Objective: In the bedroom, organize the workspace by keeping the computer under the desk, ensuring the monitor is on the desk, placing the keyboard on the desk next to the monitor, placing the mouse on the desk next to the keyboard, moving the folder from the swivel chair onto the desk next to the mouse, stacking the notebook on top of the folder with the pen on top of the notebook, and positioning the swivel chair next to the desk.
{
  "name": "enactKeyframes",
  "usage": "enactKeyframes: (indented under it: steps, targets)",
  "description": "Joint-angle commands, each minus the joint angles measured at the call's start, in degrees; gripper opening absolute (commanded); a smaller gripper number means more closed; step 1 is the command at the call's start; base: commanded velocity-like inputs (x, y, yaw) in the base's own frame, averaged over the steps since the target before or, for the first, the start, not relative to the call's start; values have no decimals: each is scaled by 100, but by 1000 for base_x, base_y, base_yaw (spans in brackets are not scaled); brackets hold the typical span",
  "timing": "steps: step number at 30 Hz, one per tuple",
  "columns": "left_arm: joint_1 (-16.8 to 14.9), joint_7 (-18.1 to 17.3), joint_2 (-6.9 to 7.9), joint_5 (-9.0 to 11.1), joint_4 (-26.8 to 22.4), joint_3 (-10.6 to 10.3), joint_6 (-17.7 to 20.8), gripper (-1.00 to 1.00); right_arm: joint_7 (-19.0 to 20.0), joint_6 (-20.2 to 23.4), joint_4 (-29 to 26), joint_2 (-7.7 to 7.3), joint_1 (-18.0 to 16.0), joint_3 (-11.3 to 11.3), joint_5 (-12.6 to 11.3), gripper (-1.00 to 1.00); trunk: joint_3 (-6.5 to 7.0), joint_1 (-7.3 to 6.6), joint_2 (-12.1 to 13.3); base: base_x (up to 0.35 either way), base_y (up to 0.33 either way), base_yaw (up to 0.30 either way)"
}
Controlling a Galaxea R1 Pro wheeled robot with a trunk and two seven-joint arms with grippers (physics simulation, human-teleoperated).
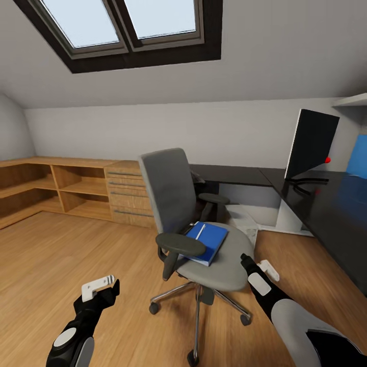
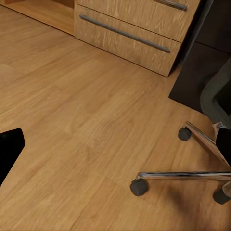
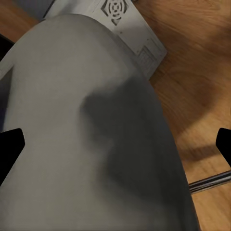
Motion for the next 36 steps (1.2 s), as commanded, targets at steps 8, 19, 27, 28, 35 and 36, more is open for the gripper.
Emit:
enactKeyframes:
  steps: [8,19,27,28,35,36]
  targets:
    - [-5,37,-4,60,-8,3,23,100,-6,-16,-10,5,-3,14,-60,100,-6,-1,-3,0,0,0]
    - [-4,39,-5,60,-8,3,23,100,-6,-15,-12,-2,-3,11,-60,100,-6,-1,-3,0,0,0]
    - [-4,32,3,60,-7,5,14,100,-6,-15,-4,-2,-3,6,-60,100,-10,-1,-3,94,0,0]
    - [-4,34,3,60,-5,4,14,100,-6,-15,-4,-2,-3,6,-60,100,-10,-1,-3,209,0,0]
    - [-3,37,2,60,-5,3,10,100,-8,-9,-3,-3,-3,5,-60,100,-10,-1,-3,71,0,0]
    - [-3,33,2,60,-6,3,8,100,-9,-8,-1,-4,-3,5,-60,100,-10,-1,-3,110,0,0]
